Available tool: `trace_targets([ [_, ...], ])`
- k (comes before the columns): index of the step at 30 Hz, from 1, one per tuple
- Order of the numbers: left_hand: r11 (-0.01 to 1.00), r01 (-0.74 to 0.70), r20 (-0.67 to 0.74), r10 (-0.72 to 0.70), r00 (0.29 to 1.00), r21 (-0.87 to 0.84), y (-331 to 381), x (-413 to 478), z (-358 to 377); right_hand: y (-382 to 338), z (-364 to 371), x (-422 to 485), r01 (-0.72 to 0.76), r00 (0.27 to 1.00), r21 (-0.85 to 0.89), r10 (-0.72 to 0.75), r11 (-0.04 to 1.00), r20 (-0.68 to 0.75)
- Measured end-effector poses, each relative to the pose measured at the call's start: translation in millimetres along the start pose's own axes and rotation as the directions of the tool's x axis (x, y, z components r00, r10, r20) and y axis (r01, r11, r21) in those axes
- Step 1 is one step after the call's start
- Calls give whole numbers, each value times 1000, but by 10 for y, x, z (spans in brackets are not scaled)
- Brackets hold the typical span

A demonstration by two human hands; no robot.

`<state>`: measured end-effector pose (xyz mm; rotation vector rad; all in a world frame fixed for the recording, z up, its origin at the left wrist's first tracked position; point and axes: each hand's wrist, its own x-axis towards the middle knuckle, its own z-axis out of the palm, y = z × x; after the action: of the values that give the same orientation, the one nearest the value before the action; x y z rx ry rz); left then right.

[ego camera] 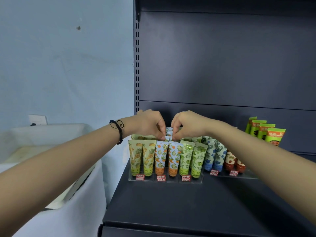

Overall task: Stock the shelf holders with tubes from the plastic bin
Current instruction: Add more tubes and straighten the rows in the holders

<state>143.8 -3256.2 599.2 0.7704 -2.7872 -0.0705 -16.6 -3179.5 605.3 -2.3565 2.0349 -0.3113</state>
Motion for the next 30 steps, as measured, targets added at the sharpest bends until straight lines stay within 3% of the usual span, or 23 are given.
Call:
trace_targets([
  [20,985,75,151,-52,987,-155,14,-111,-191,-85,-44,24,40,999,46,-39,998,-26],
  [30,991,100,164,-83,983,-94,41,-163,-169,-197,-37,32,93,995,36,-92,995,-26],
])
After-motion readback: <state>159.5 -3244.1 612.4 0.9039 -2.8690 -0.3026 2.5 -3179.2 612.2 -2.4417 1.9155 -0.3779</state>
